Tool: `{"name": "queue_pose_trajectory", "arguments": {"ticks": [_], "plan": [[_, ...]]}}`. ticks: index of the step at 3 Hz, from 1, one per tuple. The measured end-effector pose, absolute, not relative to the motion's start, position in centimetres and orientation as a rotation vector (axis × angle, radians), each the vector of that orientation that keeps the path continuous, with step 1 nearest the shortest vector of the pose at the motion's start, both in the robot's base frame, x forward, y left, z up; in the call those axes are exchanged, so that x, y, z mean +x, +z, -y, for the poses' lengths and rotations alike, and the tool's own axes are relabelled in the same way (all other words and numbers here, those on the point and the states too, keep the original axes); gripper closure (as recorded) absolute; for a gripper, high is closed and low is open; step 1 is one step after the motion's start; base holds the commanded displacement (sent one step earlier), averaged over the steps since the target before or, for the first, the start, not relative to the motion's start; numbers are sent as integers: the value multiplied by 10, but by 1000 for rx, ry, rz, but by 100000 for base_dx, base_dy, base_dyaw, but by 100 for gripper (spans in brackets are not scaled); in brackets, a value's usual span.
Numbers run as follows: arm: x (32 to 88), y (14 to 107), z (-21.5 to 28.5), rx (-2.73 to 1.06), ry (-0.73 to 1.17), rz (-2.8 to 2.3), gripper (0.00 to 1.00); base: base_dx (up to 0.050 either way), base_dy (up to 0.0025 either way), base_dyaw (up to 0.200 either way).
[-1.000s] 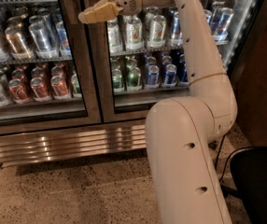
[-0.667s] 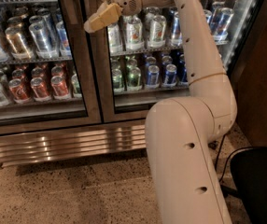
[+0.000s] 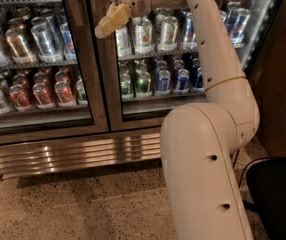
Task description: Open right fridge door
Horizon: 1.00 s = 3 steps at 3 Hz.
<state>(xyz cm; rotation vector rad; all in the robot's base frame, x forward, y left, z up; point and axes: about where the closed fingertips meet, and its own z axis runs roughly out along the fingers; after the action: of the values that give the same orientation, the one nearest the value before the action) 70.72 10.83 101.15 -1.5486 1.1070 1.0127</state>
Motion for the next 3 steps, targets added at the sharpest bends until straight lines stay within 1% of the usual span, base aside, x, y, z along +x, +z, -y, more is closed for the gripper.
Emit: {"name": "queue_pose_trajectory", "arguments": {"ticks": [3], "plan": [[709,1013,-111,-1552,972,-1142,0,0,0,0]]}}
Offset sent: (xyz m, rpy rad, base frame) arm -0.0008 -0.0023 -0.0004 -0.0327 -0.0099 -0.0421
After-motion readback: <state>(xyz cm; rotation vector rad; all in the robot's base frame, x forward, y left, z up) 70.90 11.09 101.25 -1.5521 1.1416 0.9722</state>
